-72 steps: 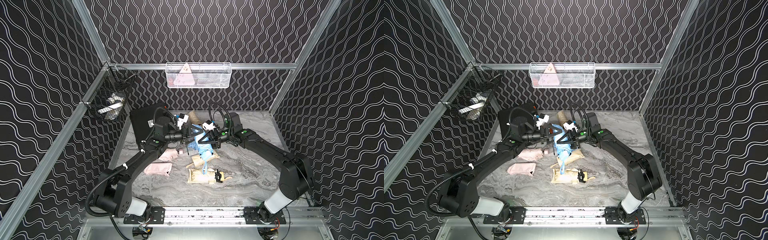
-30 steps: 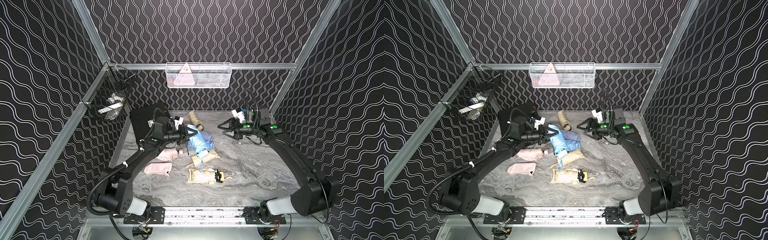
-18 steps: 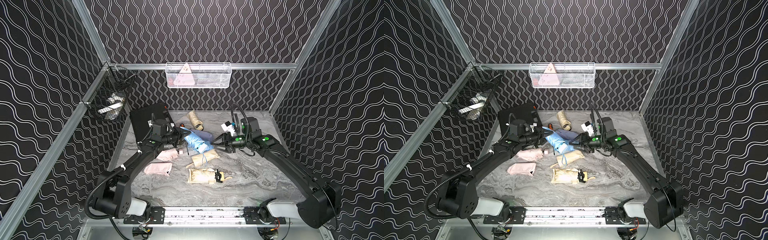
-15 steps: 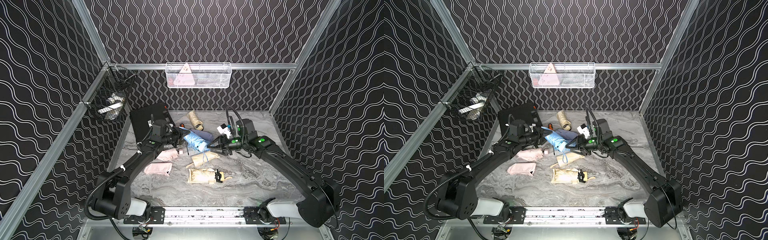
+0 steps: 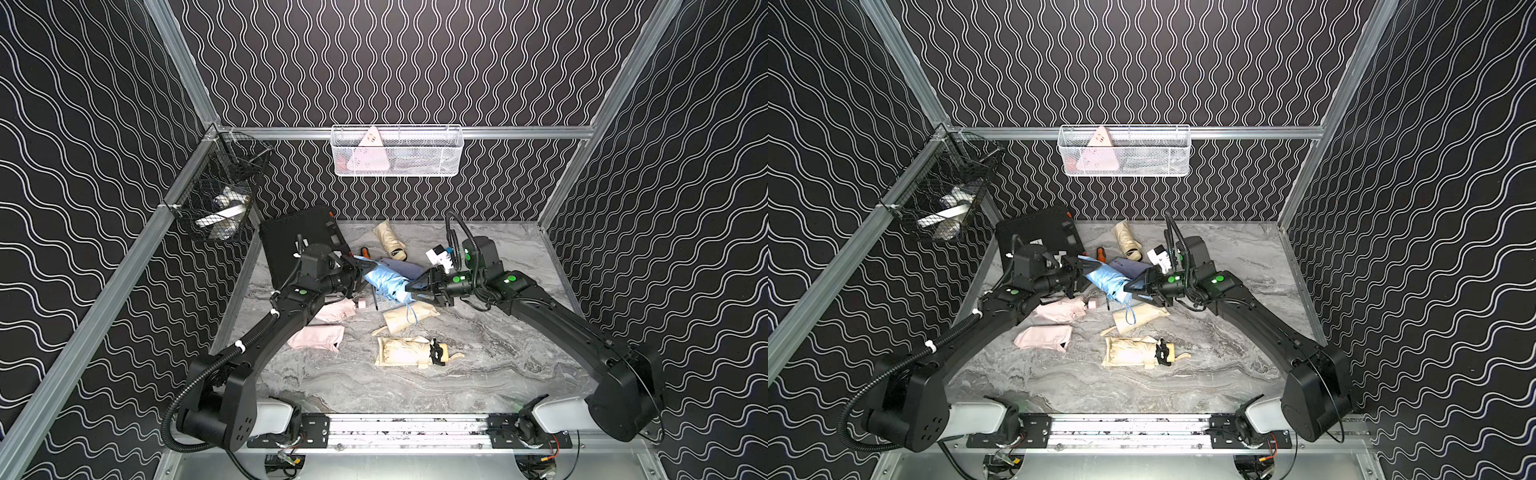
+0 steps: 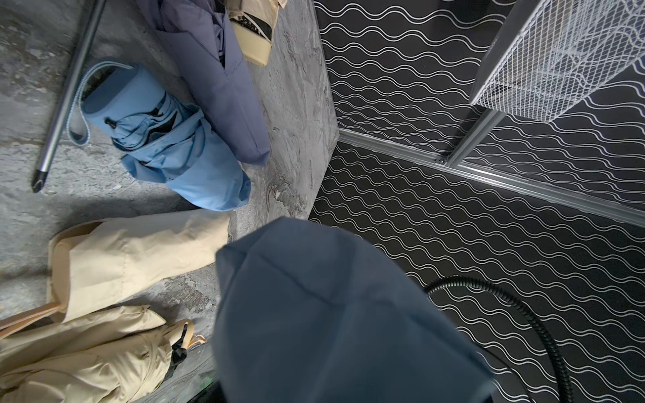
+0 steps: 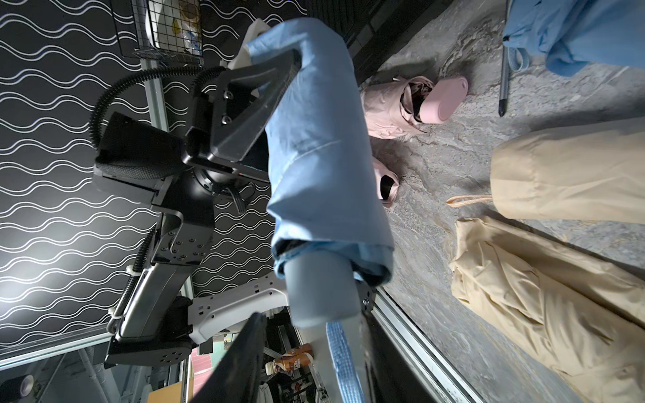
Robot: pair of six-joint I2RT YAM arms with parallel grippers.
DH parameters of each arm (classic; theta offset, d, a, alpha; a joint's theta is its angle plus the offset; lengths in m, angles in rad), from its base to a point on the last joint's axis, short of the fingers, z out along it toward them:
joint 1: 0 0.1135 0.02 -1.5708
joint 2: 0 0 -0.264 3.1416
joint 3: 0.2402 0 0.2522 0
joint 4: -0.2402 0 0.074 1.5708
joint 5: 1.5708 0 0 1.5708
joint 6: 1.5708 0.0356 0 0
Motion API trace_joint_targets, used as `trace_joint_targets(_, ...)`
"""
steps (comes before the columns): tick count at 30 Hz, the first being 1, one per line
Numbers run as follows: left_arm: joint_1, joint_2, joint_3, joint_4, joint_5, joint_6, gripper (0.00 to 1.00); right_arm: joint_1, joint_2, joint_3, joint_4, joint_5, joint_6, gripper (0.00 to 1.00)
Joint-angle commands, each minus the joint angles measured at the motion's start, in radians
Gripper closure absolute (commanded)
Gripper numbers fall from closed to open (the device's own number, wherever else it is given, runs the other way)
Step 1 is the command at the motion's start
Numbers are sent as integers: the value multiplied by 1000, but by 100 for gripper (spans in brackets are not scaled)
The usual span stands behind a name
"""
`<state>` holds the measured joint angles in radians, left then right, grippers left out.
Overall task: Take umbrellas out of sleeves
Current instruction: Take out the umbrella from the umbrella sleeve.
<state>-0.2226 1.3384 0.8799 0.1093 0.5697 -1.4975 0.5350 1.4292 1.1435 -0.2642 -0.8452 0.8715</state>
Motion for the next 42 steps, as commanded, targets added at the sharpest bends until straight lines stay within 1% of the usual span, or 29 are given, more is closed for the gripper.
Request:
trace_joint_targets(1, 2, -12, -8, 81, 9, -43, 75, 1, 8, 6, 40, 17, 7, 54)
trace_joint_targets(14, 2, -18, -18, 73, -1, -38, 76, 5, 25, 11, 98, 34, 43, 59)
trace_joint_targets(20, 2, -20, -8, 71, -13, -43, 76, 13, 49, 11, 148, 32, 71, 60)
trace_joint_targets(36, -1, -22, -20, 86, -33, -60, 76, 46, 89, 12, 192, 31, 92, 56)
trace_joint_targets(40, -3, -23, -24, 94, -34, -66, 76, 48, 102, 12, 202, 32, 102, 53)
trace_joint_targets(42, -5, -24, -25, 98, -37, -70, 76, 51, 107, 12, 210, 31, 108, 53)
